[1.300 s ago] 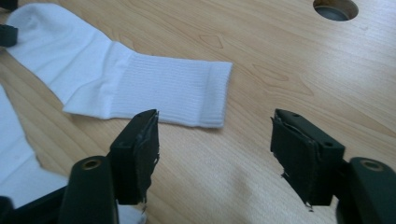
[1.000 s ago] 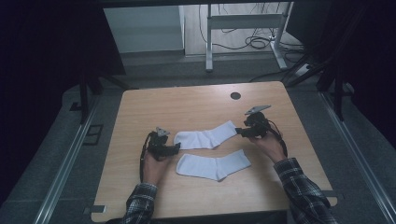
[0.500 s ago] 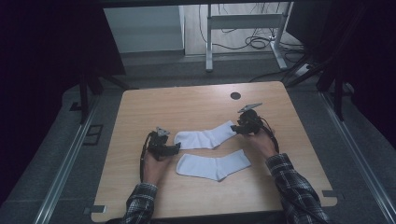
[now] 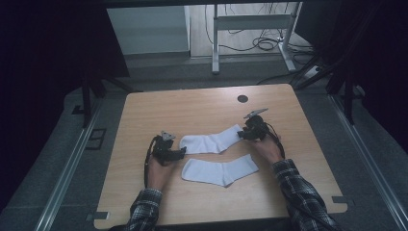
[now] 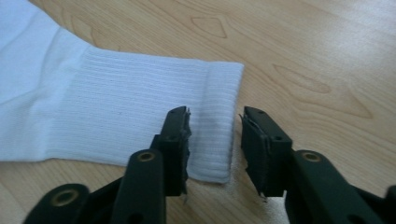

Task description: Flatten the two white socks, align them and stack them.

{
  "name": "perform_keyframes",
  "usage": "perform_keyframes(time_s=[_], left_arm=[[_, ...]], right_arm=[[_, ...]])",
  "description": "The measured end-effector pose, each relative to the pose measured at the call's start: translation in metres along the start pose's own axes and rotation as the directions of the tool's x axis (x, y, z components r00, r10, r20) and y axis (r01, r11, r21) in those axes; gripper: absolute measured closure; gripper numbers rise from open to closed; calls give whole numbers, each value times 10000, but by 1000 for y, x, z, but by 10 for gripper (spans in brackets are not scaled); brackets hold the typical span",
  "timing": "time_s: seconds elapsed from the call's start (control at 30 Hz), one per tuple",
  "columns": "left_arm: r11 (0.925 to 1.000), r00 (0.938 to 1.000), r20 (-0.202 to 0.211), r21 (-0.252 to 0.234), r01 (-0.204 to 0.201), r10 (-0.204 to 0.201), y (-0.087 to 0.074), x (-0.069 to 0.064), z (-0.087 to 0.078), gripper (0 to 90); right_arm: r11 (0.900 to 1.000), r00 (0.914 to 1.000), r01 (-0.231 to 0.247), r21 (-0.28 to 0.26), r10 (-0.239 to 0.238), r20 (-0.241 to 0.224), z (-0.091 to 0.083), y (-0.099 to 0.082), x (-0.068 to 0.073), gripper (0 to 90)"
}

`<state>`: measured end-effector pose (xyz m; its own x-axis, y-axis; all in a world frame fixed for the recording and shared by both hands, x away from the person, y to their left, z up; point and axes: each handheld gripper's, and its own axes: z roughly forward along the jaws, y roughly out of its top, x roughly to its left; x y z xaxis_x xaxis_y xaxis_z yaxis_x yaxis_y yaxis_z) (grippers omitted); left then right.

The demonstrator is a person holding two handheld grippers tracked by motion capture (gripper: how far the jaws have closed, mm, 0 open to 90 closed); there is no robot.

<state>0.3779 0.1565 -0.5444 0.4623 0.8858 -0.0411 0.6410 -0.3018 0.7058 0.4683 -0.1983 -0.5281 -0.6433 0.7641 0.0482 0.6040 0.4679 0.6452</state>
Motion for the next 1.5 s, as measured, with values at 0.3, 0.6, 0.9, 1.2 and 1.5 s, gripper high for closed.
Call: perform_keyframes(time_s=[0.3,0.6,0.9,1.2,1.5], left_arm=[[9992,9974,627,-205,-340,352,0,-4,-1,679],[9998,9940,1090,-193,-103,123,1,-4,0,855],[9997,9954,941,-136,-185,197,7,-11,2,861],[9983,9954,925,-552,-202,253,17,-11,-15,856],[9958,9919,1246,-903,-135,247,24,-15,-35,856]], right_arm=[[9998,9996,-185,-27,184,-226,-2,-3,4,777],[10000,10000,1,45,-1,-49,-5,-5,9,791],[9996,9997,217,151,-218,65,-13,-5,9,797],[9994,9996,287,-213,-288,-48,-34,-4,12,796],[9950,9973,721,-691,-726,-58,-61,2,23,795]])
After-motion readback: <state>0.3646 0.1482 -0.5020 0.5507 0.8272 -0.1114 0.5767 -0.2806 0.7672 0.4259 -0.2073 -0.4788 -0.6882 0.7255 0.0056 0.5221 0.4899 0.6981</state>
